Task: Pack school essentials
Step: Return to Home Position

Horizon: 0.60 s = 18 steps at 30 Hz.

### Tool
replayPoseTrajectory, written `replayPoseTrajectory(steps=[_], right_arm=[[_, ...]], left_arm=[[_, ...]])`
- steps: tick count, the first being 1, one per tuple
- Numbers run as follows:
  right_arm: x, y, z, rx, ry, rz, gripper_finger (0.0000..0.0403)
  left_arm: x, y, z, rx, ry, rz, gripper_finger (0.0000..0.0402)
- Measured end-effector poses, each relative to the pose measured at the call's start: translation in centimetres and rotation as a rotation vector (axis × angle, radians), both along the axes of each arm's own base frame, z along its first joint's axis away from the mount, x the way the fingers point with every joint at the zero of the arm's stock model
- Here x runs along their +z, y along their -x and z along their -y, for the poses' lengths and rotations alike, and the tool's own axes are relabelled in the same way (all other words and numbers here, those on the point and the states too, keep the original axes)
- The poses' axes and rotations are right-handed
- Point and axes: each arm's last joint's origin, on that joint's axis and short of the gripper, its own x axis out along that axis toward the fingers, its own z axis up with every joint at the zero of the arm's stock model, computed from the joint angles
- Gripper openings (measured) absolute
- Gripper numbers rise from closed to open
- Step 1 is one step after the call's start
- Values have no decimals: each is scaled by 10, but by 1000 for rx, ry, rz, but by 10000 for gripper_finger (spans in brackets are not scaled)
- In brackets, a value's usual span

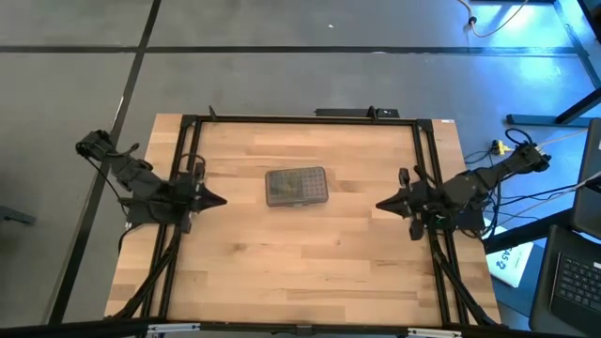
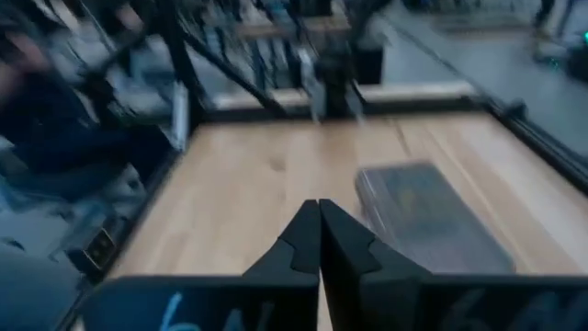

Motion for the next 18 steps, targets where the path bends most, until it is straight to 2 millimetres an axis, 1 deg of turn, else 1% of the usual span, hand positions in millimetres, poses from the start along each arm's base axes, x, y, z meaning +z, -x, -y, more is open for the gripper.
replayPoseTrajectory(steps=[3,8,14,18], right_arm=[[-12,9,4,13,-44,78,0],[-29,19,9,11,-96,132,0],[-47,26,13,14,-98,182,0],[-55,32,15,41,-121,228,0]], left_arm=[[-12,6,-4,-8,-6,59,1],[-25,16,-10,-28,6,172,1],[-44,27,-16,-63,42,225,1],[-48,28,-17,-76,30,239,1]])
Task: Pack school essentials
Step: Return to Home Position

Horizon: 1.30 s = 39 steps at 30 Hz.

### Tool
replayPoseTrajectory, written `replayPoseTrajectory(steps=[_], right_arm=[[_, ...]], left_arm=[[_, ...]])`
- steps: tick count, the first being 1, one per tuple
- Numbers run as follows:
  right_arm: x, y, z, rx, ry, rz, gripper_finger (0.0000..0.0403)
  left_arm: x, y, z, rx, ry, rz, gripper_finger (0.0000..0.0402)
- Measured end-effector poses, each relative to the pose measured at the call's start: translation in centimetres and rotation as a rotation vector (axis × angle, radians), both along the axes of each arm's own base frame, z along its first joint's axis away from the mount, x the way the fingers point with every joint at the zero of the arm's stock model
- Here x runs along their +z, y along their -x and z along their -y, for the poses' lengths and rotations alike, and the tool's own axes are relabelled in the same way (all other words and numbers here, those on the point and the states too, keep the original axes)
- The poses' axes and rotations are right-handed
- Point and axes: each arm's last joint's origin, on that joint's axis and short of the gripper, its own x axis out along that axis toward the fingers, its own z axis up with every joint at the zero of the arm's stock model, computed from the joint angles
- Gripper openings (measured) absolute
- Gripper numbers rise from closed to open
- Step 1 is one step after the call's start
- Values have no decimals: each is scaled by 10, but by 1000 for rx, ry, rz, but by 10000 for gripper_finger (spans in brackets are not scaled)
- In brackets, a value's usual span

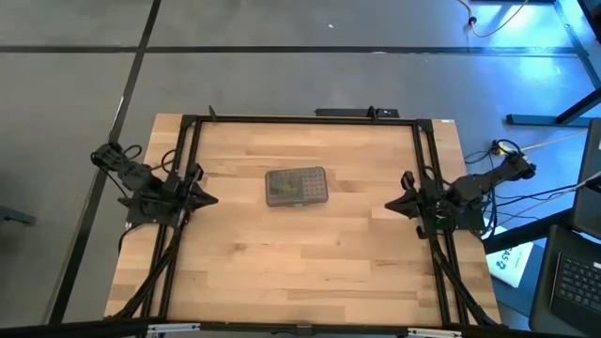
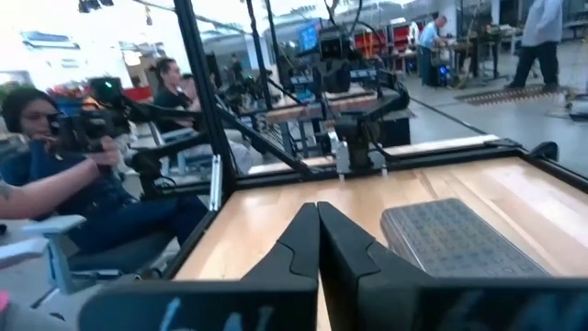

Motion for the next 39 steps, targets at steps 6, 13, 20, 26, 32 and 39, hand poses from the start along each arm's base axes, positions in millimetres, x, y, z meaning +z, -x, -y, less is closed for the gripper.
replayPoseTrajectory(steps=[6,13,20,26,32,39], right_arm=[[-15,5,2,27,-28,58,0],[-34,6,0,101,2,134,0],[-38,5,-2,142,39,135,0],[-42,4,-2,123,48,92,0],[-53,0,-1,28,112,-17,0],[-56,-2,-2,24,190,-38,0]], left_arm=[[-1,0,1,-16,-8,-2,1],[-5,-2,2,-29,-17,-14,1],[-18,-7,6,-33,-7,-18,1],[-44,-17,12,-25,-8,18,1],[-63,-22,15,-24,-29,22,1],[-63,-22,15,-11,-105,27,1]])
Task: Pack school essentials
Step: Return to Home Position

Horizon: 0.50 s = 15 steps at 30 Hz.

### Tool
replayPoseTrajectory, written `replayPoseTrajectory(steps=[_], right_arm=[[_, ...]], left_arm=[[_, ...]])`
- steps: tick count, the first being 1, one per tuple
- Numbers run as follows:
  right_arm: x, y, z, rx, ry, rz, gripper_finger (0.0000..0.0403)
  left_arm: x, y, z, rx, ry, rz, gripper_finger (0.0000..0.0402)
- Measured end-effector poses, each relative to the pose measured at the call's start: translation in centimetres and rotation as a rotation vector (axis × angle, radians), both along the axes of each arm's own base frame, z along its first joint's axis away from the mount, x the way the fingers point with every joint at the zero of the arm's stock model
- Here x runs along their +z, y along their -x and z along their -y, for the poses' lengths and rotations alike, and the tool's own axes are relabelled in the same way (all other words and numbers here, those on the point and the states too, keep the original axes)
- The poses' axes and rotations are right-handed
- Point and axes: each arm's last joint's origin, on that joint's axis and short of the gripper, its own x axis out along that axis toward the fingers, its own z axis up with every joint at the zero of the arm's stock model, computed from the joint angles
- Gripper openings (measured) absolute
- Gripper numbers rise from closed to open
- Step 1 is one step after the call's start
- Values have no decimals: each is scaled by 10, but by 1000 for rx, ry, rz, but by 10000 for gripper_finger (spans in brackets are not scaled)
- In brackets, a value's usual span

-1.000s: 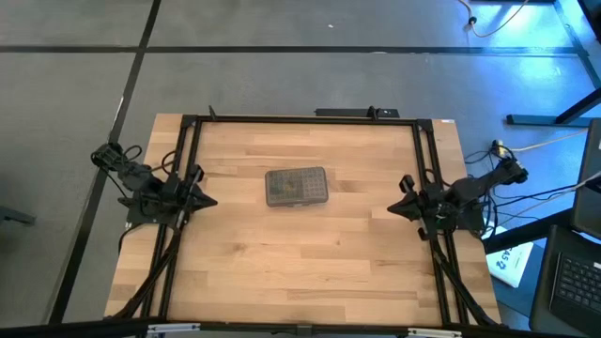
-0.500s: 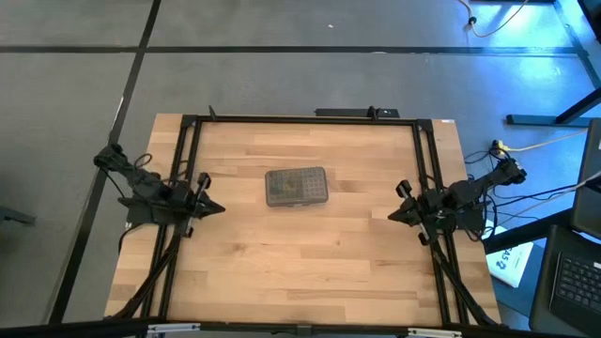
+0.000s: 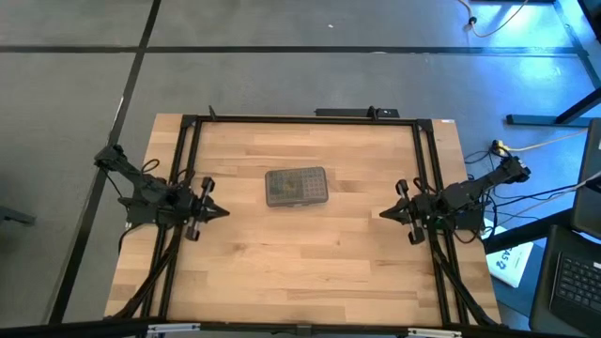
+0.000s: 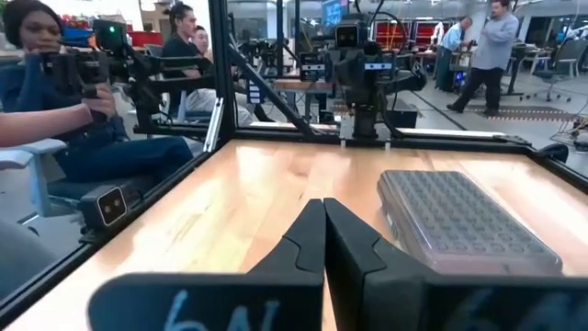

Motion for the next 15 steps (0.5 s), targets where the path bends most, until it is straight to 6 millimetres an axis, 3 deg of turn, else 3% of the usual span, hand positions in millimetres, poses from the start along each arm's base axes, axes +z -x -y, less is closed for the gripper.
replayPoseTrajectory(steps=[15], right_arm=[[0,0,0,9,26,3,15]], left_arm=[[0,0,-2,55,-2,-2,3]])
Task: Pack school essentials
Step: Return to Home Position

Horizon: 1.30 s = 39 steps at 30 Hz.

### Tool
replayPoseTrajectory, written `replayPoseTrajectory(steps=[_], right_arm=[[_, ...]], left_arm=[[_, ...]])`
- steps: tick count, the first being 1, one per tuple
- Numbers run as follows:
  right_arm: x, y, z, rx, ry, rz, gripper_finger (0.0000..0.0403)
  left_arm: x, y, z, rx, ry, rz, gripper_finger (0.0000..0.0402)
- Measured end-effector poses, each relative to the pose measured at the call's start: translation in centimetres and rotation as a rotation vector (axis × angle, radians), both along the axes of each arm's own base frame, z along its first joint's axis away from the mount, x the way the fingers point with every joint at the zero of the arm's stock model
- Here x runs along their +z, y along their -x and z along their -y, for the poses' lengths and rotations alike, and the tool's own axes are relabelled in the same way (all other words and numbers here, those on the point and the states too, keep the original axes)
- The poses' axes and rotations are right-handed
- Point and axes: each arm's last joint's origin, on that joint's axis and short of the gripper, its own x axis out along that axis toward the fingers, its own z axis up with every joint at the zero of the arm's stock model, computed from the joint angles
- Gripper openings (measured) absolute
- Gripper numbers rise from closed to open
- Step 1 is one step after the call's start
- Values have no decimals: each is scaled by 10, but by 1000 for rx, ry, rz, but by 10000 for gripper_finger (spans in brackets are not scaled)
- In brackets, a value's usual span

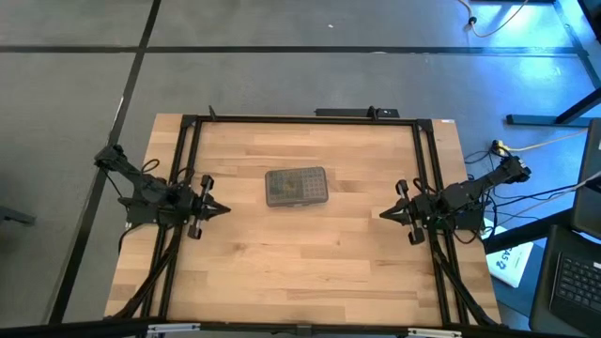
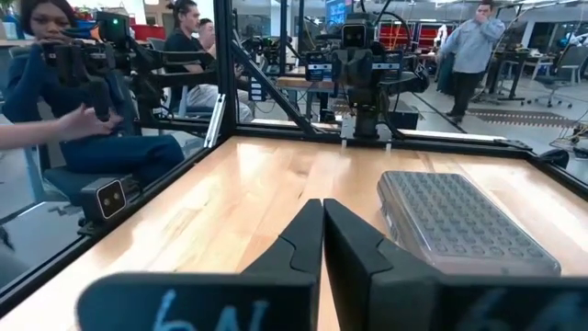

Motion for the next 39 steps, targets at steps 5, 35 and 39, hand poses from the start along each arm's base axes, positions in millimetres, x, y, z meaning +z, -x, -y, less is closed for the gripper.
replayPoseTrajectory(steps=[5,35,39], right_arm=[[0,0,0,0,-27,-5,14],[0,0,0,0,-26,-4,16],[0,0,0,0,-27,-4,16]], left_arm=[[0,0,0,0,0,0,14],[0,0,0,-1,0,0,16],[0,0,0,0,0,0,21]])
